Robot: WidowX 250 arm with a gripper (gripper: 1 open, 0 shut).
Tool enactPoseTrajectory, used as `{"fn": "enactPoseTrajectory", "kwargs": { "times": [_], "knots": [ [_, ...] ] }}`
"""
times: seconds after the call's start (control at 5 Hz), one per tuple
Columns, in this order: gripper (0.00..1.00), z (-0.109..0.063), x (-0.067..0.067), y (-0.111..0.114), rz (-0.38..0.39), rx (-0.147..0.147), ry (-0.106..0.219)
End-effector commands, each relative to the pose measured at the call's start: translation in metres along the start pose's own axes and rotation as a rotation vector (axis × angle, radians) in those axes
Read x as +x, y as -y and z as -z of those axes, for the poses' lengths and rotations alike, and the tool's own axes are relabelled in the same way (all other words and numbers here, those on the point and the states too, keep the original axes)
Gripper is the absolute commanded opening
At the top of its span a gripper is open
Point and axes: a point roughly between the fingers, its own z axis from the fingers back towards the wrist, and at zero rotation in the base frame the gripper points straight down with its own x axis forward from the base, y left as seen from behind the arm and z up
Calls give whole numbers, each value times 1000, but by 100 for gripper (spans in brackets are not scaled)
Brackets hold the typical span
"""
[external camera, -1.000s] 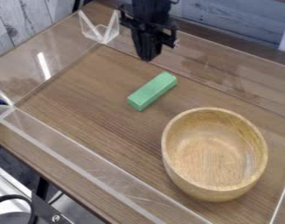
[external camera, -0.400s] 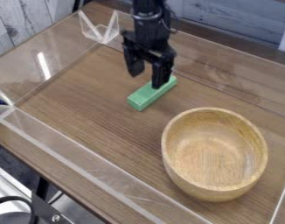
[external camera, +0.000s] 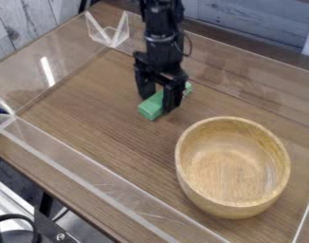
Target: Put the green block in the brown bowl
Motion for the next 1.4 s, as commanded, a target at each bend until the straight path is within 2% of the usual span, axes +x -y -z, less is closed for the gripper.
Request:
{"fn": "enactPoseTrajectory", "kwargs": {
  "times": [0.0,0.2,0.8,1.0,1.2],
  "knots": [
    [0,-7,5,-8,-5,13,39],
    [0,-10,1,-8,-4,4,44],
    [0,-40,-5,-9,1,-9,82],
    [0,-42,-2,-9,5,-12,85],
    [0,-26,-1,-12,14,-18,56]
  ]
}}
